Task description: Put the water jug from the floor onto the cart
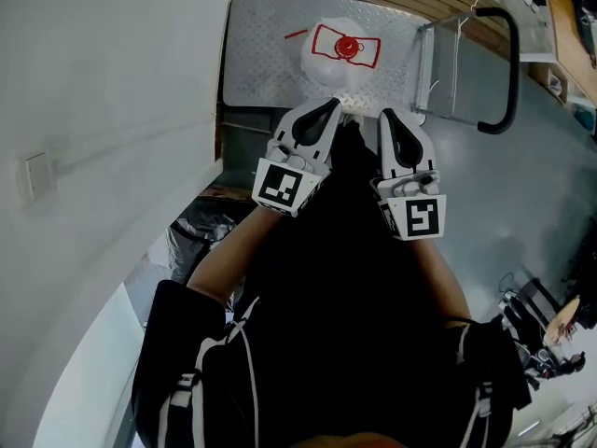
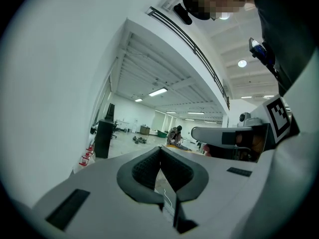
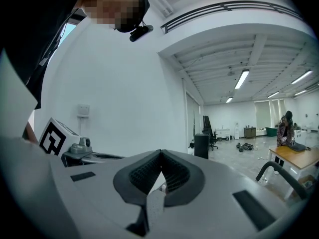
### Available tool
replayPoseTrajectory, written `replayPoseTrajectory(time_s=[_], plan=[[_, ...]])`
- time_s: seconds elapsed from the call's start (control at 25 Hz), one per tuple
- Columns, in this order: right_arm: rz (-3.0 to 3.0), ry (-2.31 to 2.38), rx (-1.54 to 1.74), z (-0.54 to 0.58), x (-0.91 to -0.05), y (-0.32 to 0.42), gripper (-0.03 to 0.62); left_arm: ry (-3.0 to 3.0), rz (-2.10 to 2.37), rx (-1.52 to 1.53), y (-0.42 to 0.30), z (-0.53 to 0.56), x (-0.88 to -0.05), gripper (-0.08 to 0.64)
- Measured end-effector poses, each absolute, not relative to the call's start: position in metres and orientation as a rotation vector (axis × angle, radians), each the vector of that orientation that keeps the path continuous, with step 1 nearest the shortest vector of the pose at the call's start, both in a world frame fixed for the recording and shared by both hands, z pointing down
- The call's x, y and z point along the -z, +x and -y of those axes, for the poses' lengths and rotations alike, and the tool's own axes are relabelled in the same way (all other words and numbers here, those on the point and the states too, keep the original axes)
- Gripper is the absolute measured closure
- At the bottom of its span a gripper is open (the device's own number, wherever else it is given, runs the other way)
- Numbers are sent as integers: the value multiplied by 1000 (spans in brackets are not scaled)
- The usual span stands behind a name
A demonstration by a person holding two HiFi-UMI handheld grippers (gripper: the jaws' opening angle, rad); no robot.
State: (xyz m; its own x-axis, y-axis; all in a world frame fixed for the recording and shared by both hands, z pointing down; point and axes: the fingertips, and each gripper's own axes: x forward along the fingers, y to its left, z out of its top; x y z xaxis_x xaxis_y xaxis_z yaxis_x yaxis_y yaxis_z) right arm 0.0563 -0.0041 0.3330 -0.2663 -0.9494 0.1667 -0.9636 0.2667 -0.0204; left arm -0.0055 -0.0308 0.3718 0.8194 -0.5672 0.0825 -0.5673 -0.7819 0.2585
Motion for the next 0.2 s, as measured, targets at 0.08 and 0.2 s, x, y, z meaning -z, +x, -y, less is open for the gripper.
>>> replayPoseTrajectory(time_s=[0.08,0.2], plan=[[2387,1837,-168,3,-333,59,575,2721,854,-8,-4,30,-373,541],[2374,1860,-166,3,-333,63,575,2710,849,-18,-1,33,-372,541]])
